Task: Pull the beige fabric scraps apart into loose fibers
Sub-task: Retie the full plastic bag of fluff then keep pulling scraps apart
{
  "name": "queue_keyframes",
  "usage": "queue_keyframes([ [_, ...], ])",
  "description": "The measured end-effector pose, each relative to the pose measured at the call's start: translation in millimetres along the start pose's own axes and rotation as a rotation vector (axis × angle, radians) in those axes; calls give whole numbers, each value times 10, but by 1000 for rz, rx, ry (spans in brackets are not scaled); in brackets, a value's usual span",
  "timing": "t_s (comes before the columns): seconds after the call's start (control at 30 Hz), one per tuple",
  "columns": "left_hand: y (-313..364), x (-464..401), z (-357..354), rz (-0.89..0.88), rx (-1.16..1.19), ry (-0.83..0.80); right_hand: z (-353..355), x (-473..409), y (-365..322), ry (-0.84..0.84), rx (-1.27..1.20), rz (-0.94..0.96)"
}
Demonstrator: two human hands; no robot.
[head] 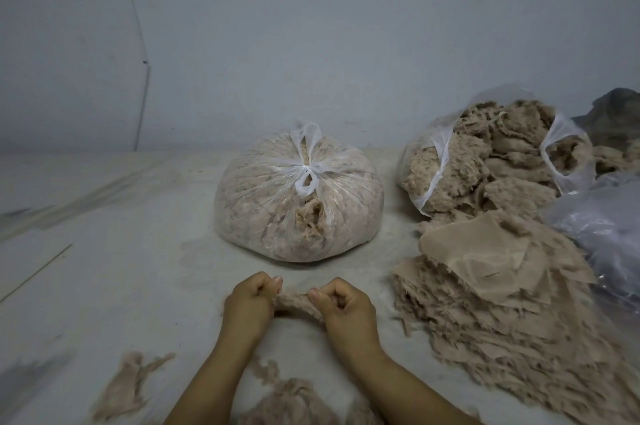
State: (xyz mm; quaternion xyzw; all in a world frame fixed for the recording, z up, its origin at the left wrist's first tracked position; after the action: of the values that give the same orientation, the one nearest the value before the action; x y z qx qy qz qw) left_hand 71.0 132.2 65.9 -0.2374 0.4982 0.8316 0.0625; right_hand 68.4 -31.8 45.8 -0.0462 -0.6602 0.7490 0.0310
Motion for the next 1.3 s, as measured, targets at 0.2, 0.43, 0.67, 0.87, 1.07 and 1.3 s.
queue_keyframes([
  [0.2,-231,-11,509,81,-110,360,205,-69,58,76,-92,-48],
  [0.43,196,45,-81,-94,193,-178,-3,-76,-66,-76,16,-25],
  [0.67,7,-32,88,-106,-81,-180,12,-172,-115,24,144,-31],
  [0.87,-150,-27,100,-139,-519,-222,11,-381,-797,159,330,234],
  [1.07,-25,-32,126,-279,-476,-105,-46,-545,-940,111,392,300],
  [1.3,-9,-19,-30,-51,120,-31,342,-4,-754,247,275,613],
])
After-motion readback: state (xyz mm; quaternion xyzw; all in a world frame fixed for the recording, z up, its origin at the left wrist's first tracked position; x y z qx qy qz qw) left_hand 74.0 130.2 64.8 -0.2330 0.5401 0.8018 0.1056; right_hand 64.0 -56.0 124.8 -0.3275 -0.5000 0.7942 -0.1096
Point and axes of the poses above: each hand's wrist, its own x-axis away from the middle knuckle, its own z-axis out of the back of the hand, y = z × x, the point moved 7 cm from there along -x, towards the middle knuckle, and after that the axes turned 15 degrees about -z, right-handed, at the moved point
